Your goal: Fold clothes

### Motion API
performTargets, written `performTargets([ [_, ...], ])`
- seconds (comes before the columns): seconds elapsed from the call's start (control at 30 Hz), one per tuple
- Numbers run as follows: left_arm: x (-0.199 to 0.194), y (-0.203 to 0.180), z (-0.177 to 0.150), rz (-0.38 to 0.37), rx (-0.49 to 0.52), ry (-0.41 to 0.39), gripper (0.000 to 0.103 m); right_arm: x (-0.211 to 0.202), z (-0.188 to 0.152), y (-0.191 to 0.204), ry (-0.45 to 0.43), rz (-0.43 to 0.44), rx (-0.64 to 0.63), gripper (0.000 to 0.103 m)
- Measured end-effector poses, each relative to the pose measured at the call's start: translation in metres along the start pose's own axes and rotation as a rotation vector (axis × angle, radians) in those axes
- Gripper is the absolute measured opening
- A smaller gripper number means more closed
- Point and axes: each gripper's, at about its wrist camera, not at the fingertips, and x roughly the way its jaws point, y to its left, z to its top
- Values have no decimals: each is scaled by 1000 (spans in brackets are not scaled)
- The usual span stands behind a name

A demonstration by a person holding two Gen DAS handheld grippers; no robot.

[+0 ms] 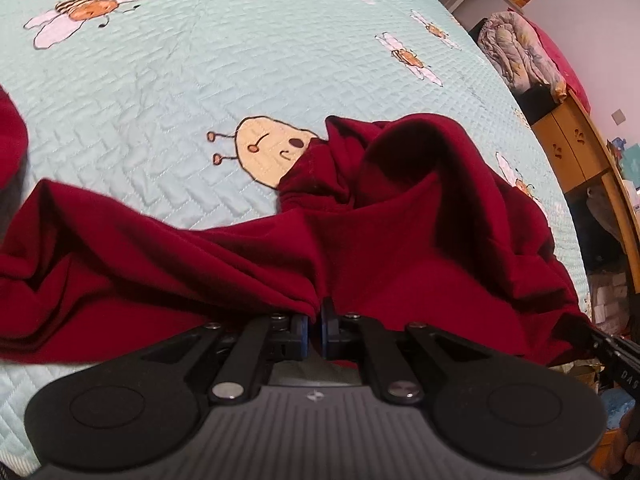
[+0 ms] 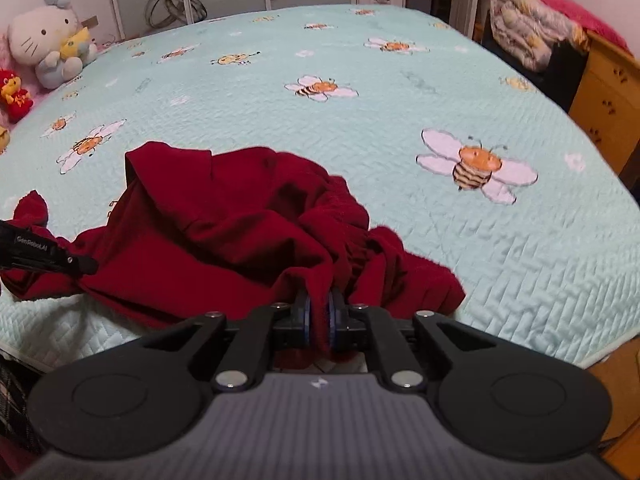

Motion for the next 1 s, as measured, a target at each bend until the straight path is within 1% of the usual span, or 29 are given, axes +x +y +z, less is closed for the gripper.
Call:
performTargets([
  [0.13, -5, -2, -3, 6, -2, 0, 4, -2, 7, 1, -21, -9, -15, 10],
  [0.33, -13, 0, -2, 12, -6, -25, 4, -5, 16, 2, -39, -20, -19, 10],
  [0.57, -27, 5, 1, 16, -14, -70, 4, -5, 21, 7, -54, -22, -29, 11],
  [0.67, -39, 11, 2, 19, -33, -113, 4, -5, 22, 7, -61, -14, -22, 12],
  [0.77, -55, 20, 2, 12, -56, -154, 4, -1, 19, -3, -51, 20, 41, 12],
  [0.83, -66, 29, 0, 5, -65, -168, 4, 3, 14, -18, -43, 62, 131, 12],
  [0.9, -73, 38, -5, 6, -71, -165, 4, 8, 9, -32, -40, 98, 222, 12],
  [0.97, -77, 50, -11, 2, -98, -153, 4, 14, 5, -42, -37, 102, 276, 13],
  [1.0, -79, 56, -14, 5, -114, -151, 4, 19, 5, -43, -36, 100, 280, 13],
])
